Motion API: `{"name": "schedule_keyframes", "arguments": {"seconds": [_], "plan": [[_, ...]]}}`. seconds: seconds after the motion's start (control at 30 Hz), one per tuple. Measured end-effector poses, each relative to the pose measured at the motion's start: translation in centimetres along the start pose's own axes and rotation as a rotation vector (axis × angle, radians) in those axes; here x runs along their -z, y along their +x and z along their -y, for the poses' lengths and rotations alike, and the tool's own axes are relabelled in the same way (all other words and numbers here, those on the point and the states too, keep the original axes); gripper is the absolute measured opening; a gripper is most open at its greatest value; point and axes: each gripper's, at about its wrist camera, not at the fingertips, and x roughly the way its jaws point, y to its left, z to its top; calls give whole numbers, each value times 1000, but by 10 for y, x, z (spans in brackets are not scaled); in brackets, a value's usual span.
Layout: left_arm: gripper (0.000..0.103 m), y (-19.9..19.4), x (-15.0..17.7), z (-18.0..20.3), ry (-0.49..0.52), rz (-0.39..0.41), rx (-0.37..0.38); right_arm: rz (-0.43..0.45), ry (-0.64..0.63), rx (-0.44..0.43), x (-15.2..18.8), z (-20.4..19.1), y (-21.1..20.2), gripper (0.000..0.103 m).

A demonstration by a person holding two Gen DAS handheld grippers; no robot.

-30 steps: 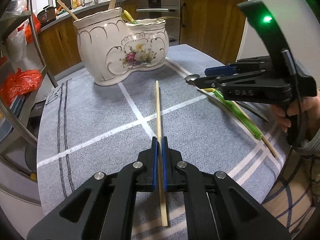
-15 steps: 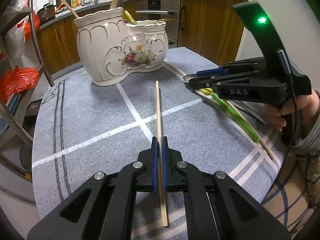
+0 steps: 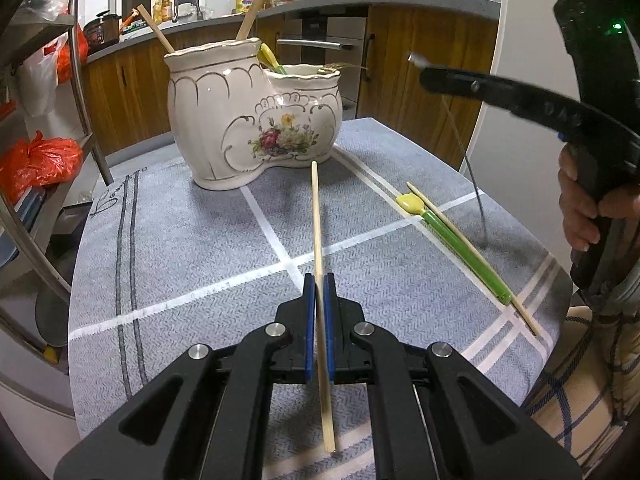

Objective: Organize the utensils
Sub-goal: 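Close the right tool on the silver spoon handle and lift it, then carry the chopstick in the left tool while the right tool carries the silver spoon to the pot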

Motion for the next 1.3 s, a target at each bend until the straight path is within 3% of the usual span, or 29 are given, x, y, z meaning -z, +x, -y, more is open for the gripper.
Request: {"name": "schedule_keyframes", "arguments": {"seconds": [0.47, 0.6, 0.7, 0.97, 1.3], "plan": [[4, -6, -2, -5, -15, 35, -4, 138, 5, -3, -13, -2, -27, 23], [4, -20, -9, -8, -25, 116, 4, 166, 16, 9, -19, -3, -31, 23], [4, -38, -17, -11, -27, 224, 11, 174, 19, 9, -27, -4, -31, 23], [4, -63, -47, -34, -93, 435, -27, 192, 53, 1, -47, -1, -29, 23], [4, -55, -107, -63, -111, 599, -17, 212, 68, -13, -81, 1, -12, 23]]}}
